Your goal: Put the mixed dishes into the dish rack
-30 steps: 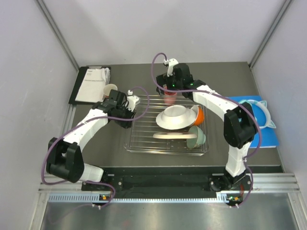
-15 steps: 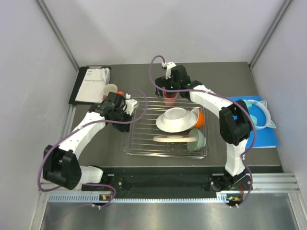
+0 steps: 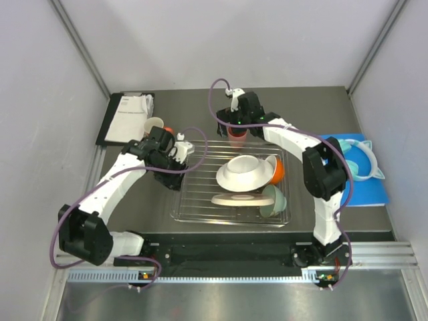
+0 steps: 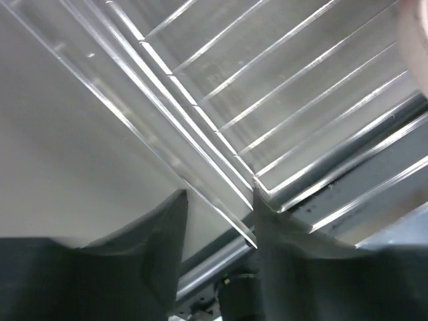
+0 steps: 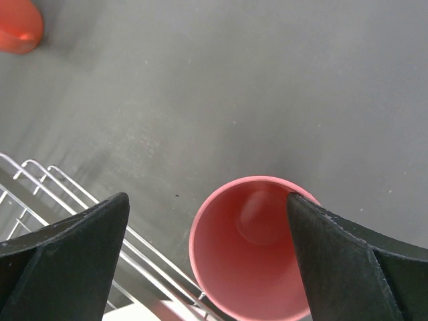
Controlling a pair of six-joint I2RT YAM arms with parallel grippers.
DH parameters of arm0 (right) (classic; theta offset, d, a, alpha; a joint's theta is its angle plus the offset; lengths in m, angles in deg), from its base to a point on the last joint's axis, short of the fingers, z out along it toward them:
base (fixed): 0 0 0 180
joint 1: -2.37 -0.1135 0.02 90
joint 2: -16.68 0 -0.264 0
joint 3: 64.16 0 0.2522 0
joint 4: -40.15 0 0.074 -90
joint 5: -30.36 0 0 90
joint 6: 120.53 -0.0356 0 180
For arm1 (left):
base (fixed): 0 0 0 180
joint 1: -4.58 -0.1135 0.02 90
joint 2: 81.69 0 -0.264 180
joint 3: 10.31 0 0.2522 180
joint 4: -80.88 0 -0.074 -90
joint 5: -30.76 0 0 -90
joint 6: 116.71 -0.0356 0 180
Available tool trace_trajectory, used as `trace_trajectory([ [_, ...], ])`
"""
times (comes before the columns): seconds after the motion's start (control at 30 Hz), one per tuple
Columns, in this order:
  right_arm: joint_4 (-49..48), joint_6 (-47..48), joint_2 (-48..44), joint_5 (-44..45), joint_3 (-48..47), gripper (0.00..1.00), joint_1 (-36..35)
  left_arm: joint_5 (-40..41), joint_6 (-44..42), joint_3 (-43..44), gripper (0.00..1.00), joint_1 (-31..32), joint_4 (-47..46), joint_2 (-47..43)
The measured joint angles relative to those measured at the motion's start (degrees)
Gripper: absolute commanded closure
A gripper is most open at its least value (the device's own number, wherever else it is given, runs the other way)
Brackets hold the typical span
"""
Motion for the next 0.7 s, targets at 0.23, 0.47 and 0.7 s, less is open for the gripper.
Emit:
trace_trajectory([
  [0.23,0.8,-0.2,1.4,-0.5,0.0,0.05,0.1,-1.6,-2.9,2.4,0.20,0.9,3.6,-1.1],
  [0.47,4.7,0.8,4.6,-2.4,-4.8,1.00,0.0,0.0,-3.0,2.9,0.21,0.9,4.0,-1.3],
  [0.7,8.1,1.8,6.3,-3.9,-10.6,1.00,-0.3,5.6,-2.9,7.9,0.19,0.9,0.4,-2.1],
])
